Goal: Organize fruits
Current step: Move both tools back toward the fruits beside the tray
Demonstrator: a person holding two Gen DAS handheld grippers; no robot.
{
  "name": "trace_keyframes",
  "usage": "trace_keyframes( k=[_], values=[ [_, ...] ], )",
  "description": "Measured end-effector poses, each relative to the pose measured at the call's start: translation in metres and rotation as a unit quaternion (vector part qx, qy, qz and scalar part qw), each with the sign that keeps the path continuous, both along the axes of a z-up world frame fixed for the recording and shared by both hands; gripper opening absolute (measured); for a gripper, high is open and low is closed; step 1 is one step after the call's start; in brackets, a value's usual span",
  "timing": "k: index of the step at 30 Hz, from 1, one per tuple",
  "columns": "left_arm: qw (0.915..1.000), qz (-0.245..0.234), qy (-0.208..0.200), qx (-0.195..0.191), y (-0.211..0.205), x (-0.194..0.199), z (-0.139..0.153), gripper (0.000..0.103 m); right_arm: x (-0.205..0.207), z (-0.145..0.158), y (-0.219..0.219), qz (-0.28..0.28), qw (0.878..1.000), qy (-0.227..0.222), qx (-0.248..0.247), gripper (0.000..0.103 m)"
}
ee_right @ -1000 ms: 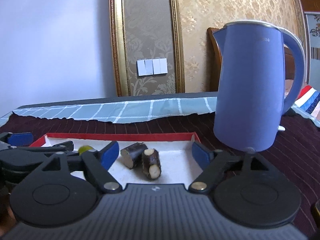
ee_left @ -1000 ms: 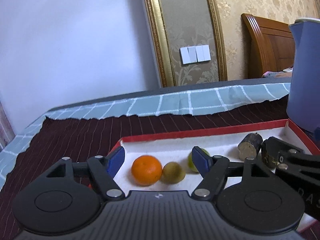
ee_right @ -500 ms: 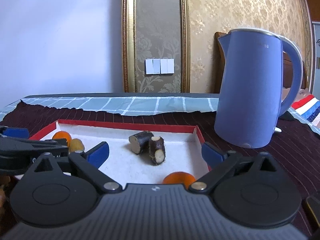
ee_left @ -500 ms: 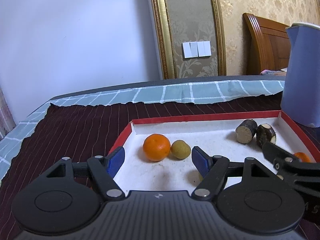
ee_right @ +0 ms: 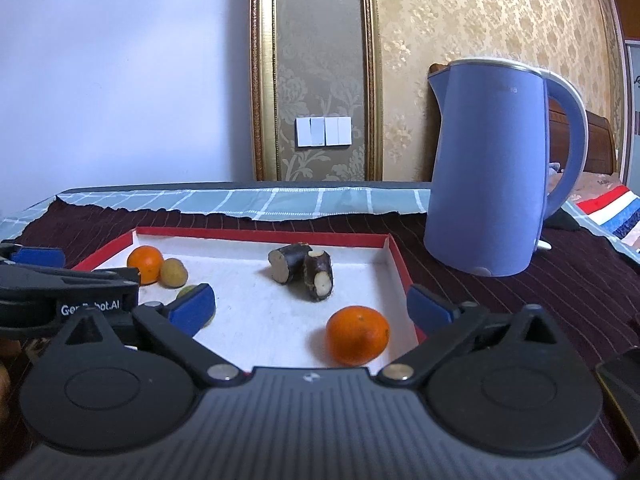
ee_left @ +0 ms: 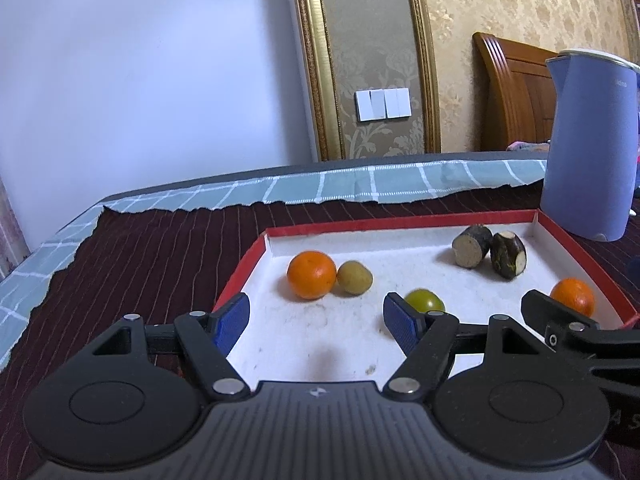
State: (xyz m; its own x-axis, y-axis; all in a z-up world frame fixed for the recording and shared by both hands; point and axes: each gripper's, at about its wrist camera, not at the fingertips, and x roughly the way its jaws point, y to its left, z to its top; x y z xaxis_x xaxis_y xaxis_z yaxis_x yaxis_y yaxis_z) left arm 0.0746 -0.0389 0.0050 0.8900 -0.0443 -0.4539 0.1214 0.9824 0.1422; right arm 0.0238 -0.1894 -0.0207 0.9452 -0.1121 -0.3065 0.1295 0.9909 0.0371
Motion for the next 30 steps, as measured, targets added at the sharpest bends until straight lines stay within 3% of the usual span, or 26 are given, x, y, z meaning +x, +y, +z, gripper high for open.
trace_keyframes(
  k=[12, 18, 25, 30],
  values=[
    [0.9999, -0.003, 0.007, -0.015, 0.019, -0.020, -0.007, 0.074, -0.026, 0.003, 0.019, -0.001, 0.999, 0.001, -0.049, 0.103],
    [0.9996, -0.006, 0.014, -0.024, 0.035, -0.031, -0.011, 0.074, -0.037, 0.002, 0.020, 0.012, 0.999, 0.009, -0.049, 0.103],
    [0.9985, -0.002, 0.012, -0.053, 0.066, -0.043, -0.007, 0.074, -0.049, -0.004, 0.024, 0.094, 0.994, 0.048, -0.033, 0.103],
    [0.9974, 0.014, 0.022, -0.067, 0.084, -0.041, -0.010, 0.074, -0.052, -0.013, 0.043, 0.139, 0.986, 0.069, -0.066, 0.100]
  ],
)
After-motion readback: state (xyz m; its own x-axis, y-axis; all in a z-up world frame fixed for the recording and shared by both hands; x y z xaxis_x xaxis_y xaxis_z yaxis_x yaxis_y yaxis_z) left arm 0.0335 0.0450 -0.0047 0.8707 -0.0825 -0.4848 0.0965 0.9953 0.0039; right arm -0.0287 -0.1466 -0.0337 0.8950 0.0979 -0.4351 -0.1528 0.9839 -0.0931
